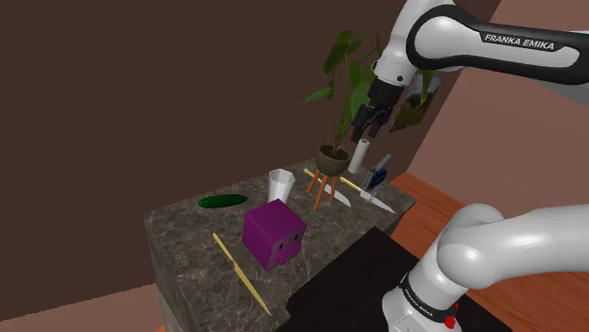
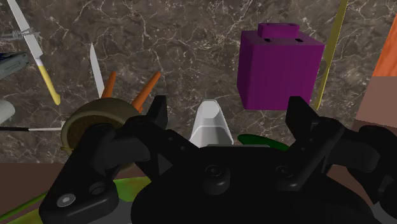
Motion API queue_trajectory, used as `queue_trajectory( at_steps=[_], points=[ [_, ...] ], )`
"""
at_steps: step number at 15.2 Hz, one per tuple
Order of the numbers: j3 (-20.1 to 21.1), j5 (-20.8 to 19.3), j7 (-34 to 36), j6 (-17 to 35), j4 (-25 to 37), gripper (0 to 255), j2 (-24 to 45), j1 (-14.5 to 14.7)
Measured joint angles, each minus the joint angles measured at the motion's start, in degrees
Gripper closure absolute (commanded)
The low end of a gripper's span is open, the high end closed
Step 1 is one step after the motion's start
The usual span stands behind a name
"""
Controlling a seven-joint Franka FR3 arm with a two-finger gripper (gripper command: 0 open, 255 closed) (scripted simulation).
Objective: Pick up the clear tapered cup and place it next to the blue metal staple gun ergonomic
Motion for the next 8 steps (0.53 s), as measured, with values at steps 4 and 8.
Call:
queue_trajectory(
  at_steps=[4,8],
  points=[
    [0.5,-0.1,0.5,3.5,-0.2,0,3.6,0.2],
    [1.9,-0.2,1.9,10.8,-1.6,0,9.9,0.6]
  ],
)
